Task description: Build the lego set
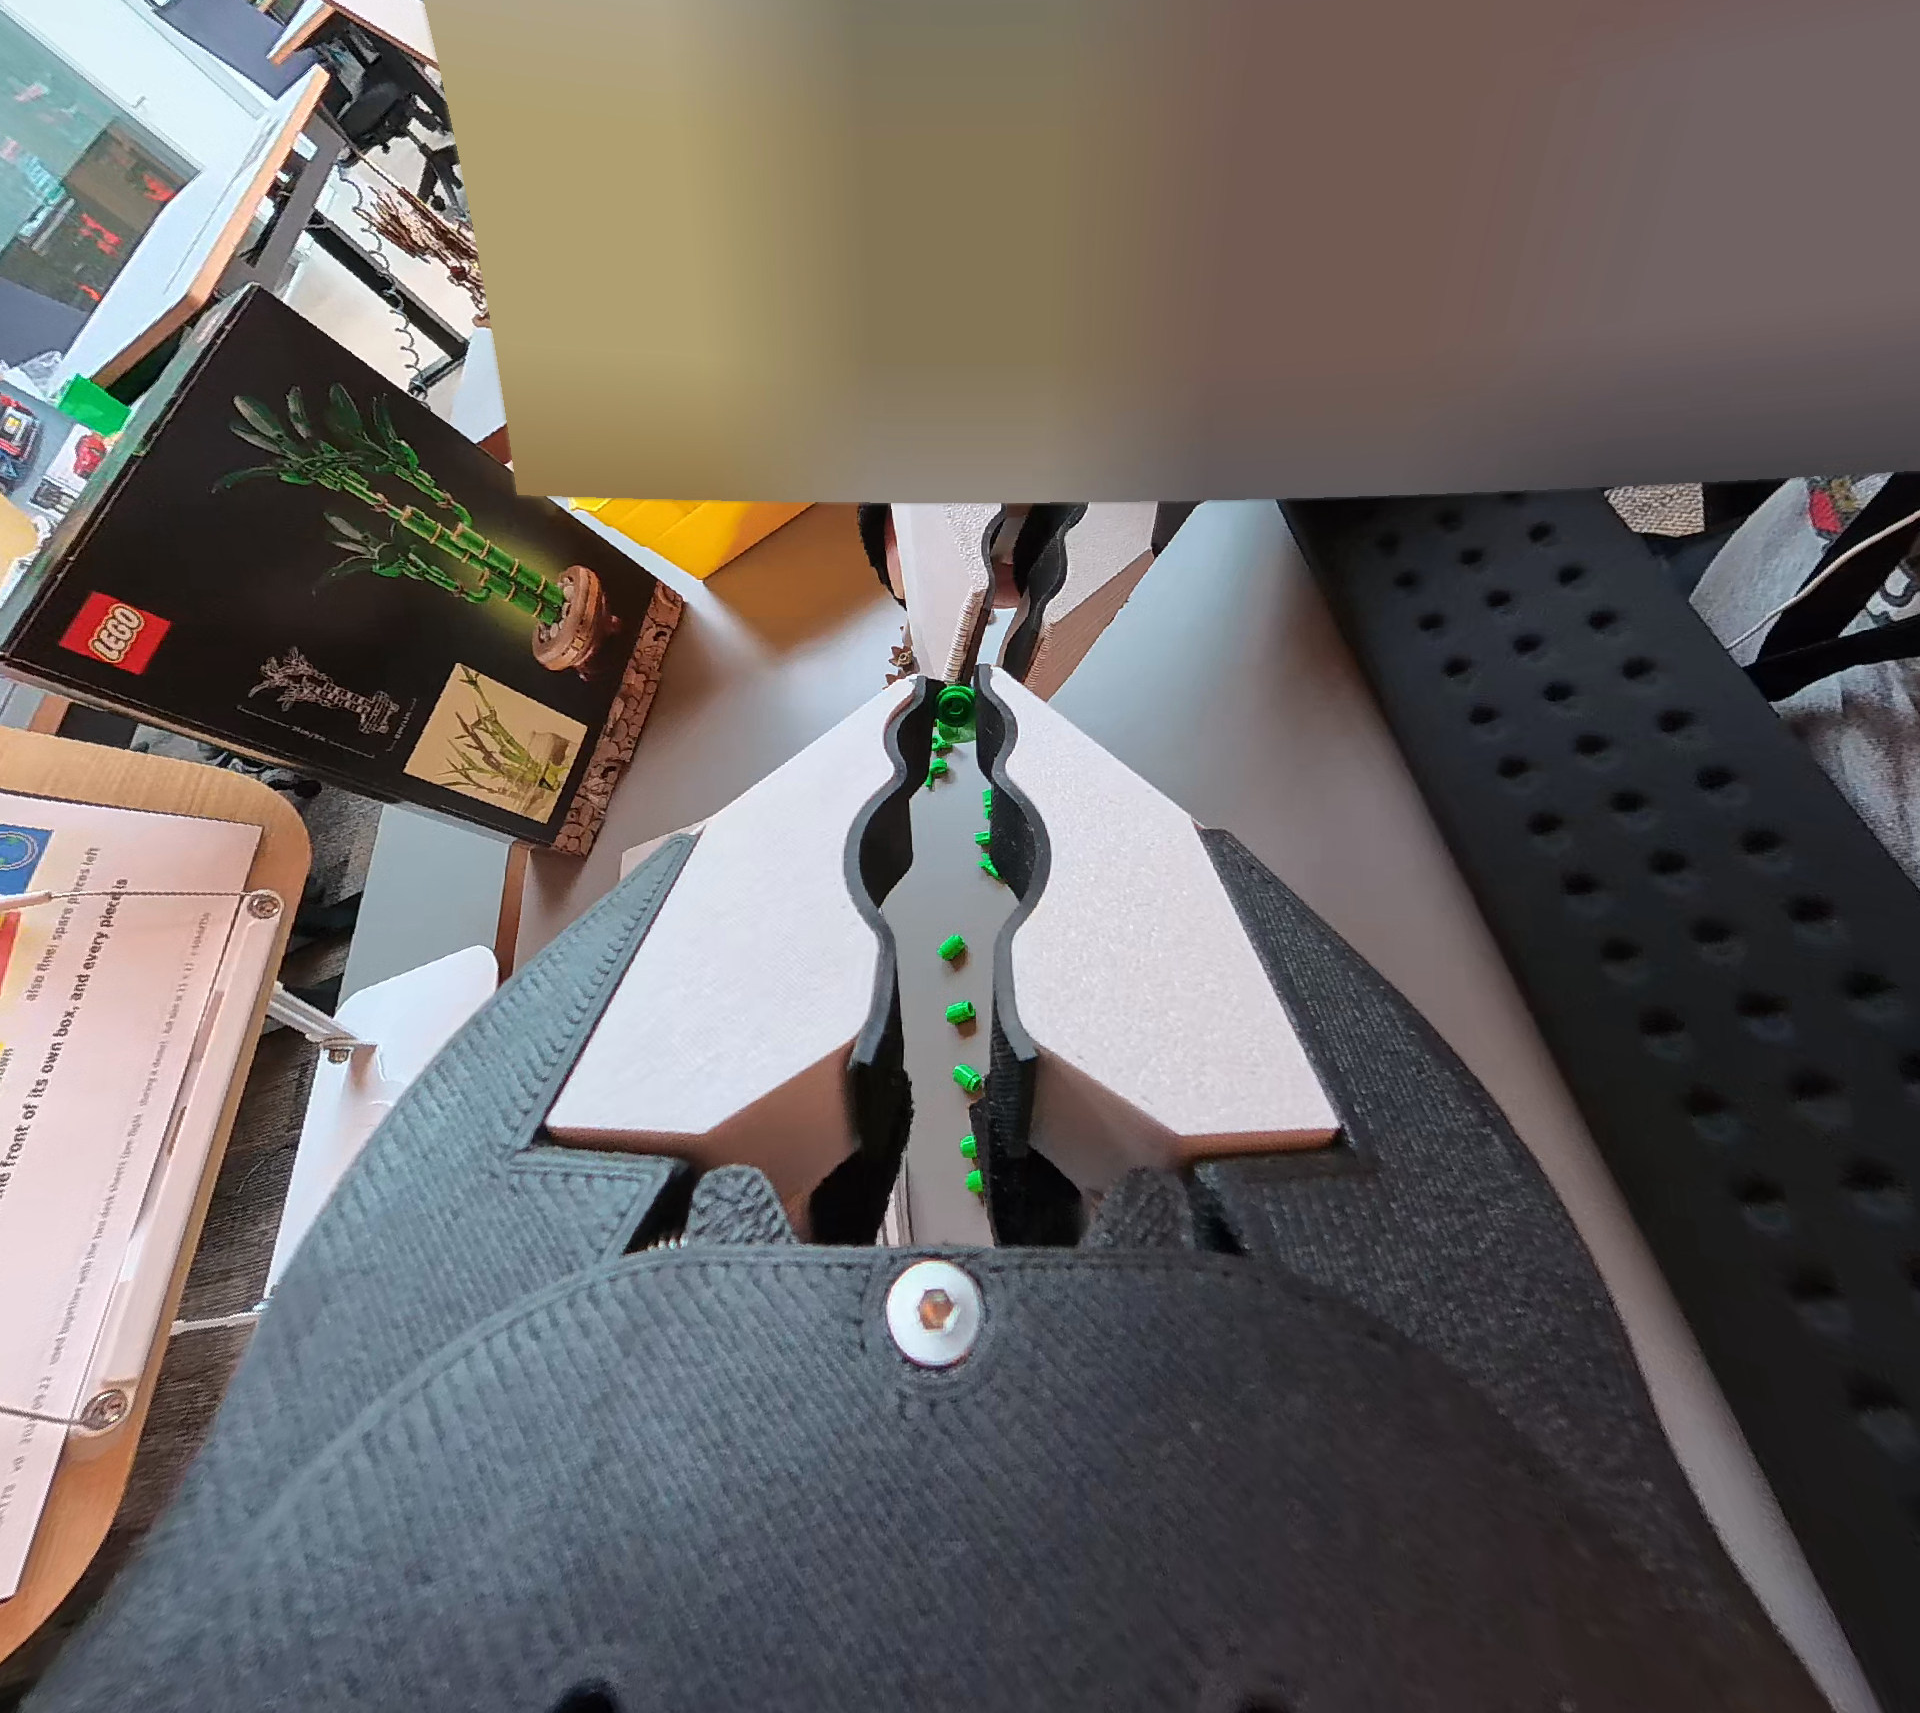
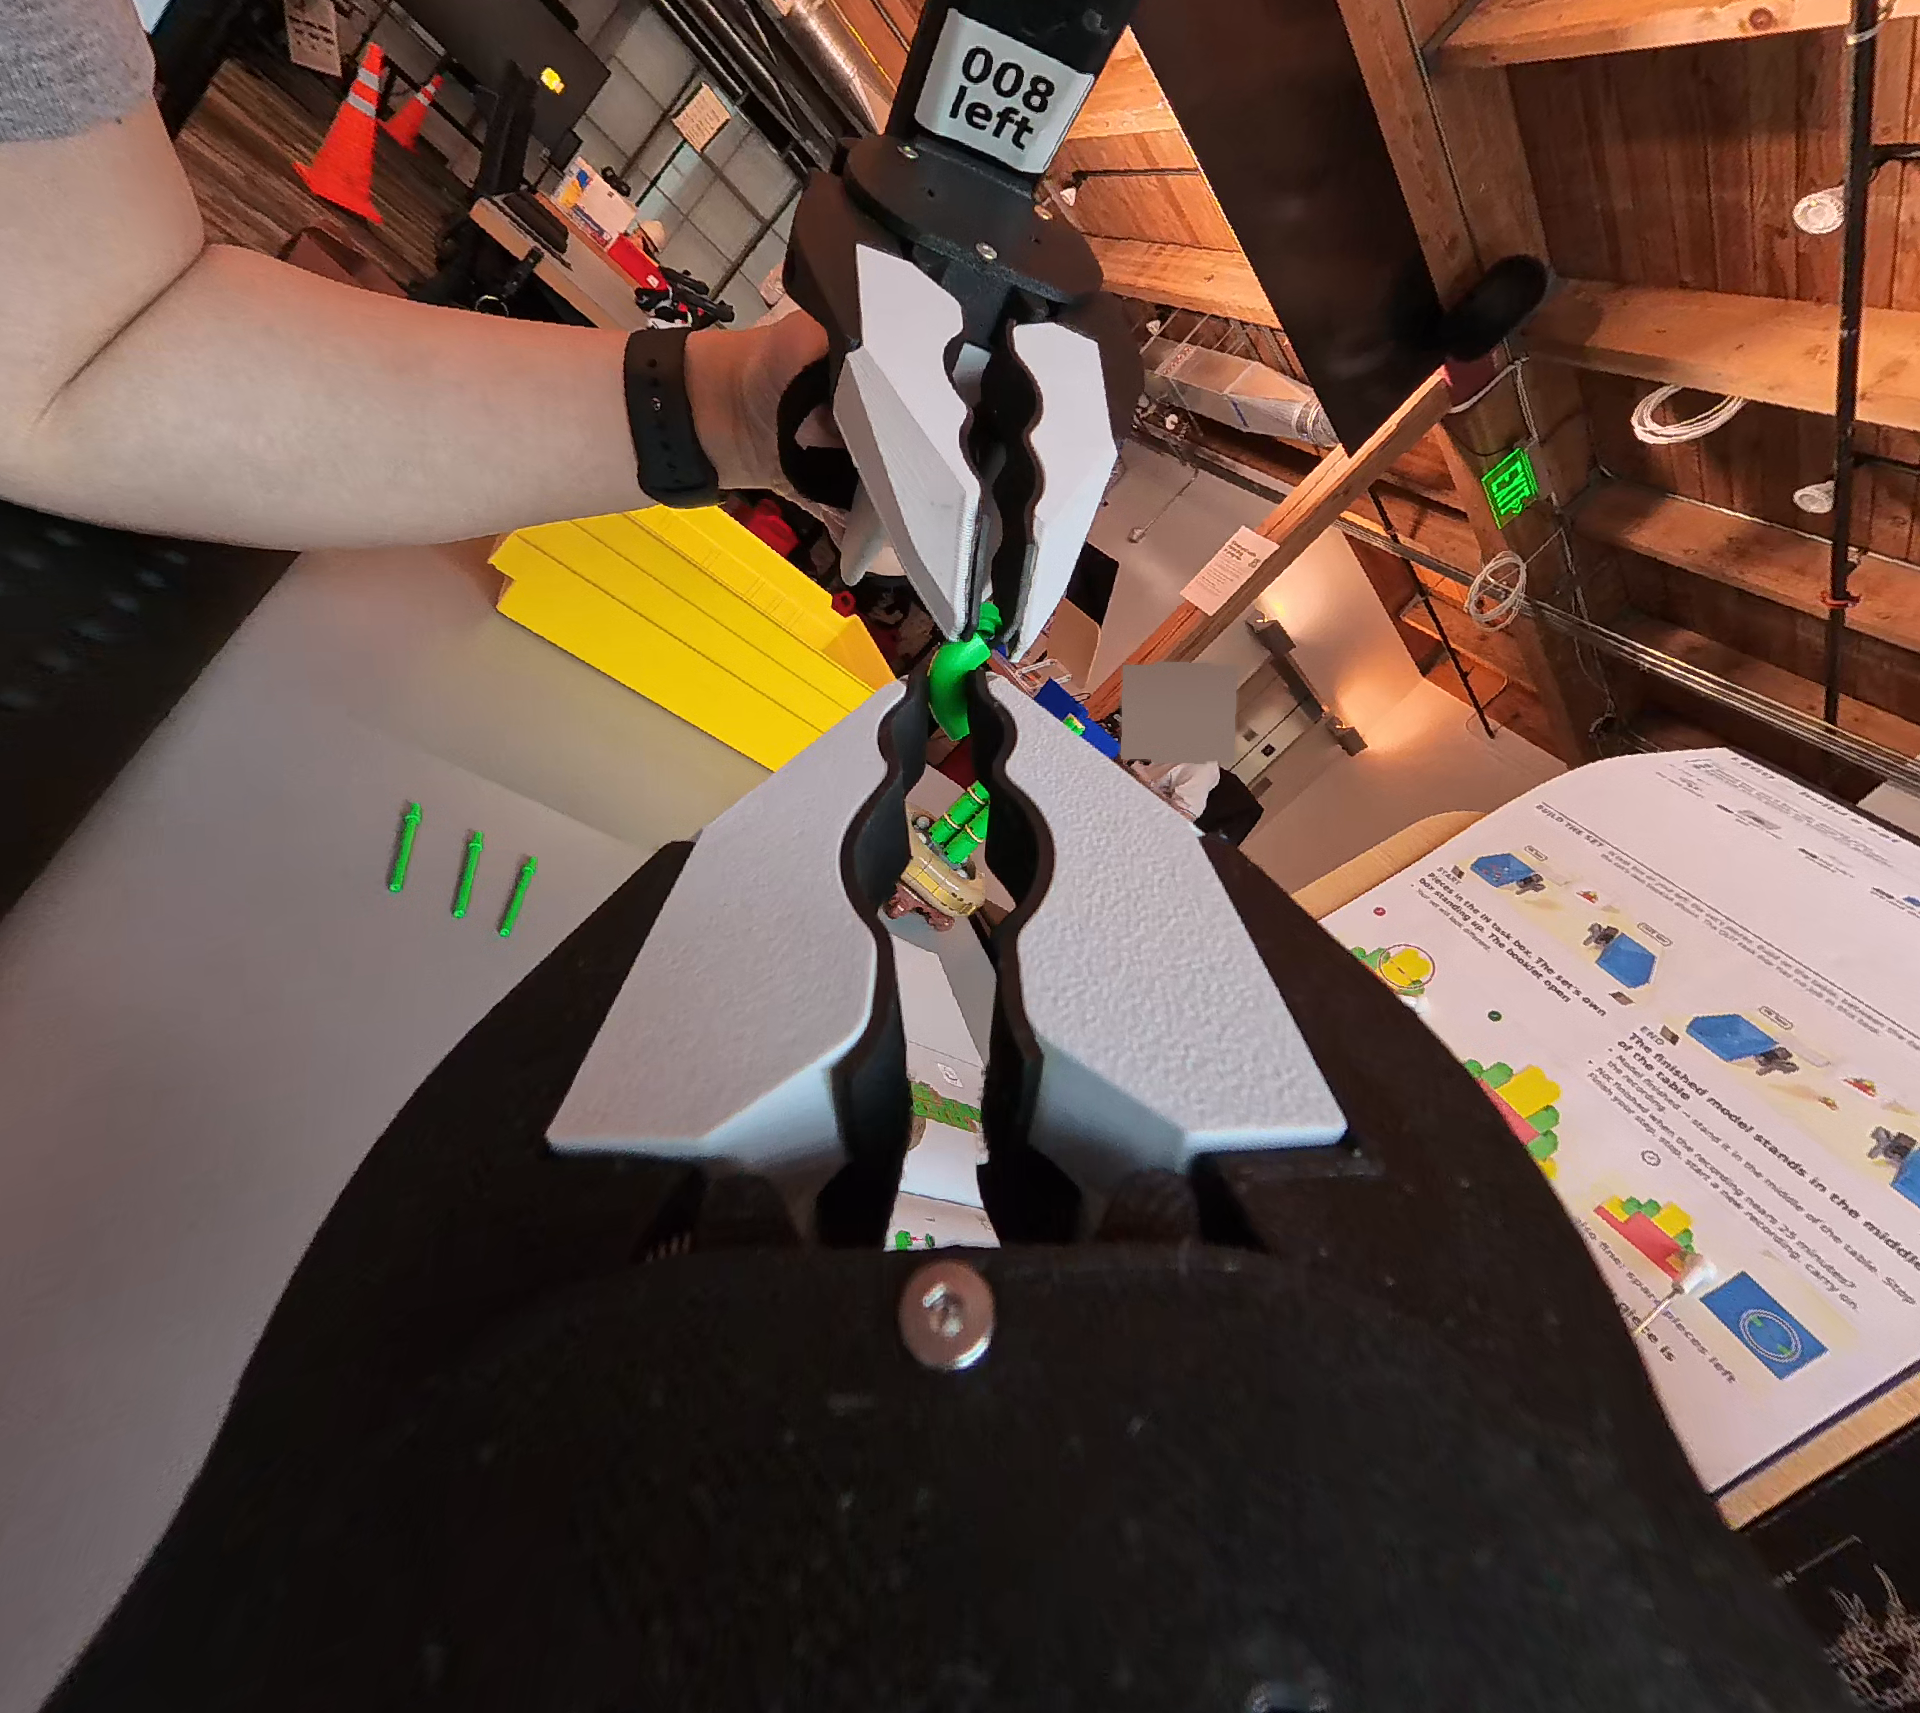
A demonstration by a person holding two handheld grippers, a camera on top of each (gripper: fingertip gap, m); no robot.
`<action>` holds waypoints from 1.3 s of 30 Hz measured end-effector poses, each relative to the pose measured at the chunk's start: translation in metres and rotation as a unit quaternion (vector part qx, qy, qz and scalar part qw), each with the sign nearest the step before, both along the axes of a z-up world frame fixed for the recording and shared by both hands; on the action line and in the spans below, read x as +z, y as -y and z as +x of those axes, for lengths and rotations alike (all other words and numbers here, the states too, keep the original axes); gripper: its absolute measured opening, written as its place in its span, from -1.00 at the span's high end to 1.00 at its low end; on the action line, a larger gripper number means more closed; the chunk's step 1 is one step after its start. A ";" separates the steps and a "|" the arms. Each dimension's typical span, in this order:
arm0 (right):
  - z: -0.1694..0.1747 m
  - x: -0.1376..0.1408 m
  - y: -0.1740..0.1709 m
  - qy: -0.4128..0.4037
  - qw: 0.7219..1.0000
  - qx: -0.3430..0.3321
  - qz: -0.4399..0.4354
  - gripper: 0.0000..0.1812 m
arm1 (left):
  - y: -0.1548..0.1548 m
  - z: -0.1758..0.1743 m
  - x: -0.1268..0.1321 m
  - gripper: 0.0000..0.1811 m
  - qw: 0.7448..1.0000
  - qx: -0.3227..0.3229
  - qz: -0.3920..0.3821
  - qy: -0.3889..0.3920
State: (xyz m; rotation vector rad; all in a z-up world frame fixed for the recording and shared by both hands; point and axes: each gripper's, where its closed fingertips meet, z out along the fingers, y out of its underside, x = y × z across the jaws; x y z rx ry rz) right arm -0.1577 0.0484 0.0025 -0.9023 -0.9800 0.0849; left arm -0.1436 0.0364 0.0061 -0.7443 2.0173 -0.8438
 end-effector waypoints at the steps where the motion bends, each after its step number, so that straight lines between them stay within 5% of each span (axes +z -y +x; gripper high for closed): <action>1: 0.000 0.000 0.000 -0.001 1.000 0.001 -0.001 0.94 | 0.000 0.000 0.000 0.94 1.000 0.001 0.002 0.001; 32: -0.003 -0.003 0.001 0.010 1.000 0.005 0.003 0.94 | 0.001 -0.002 -0.004 0.91 0.999 -0.009 -0.039 -0.023; 39: -0.002 -0.001 0.000 0.000 1.000 0.006 0.001 0.94 | -0.002 -0.001 -0.003 0.72 0.998 -0.003 -0.058 -0.028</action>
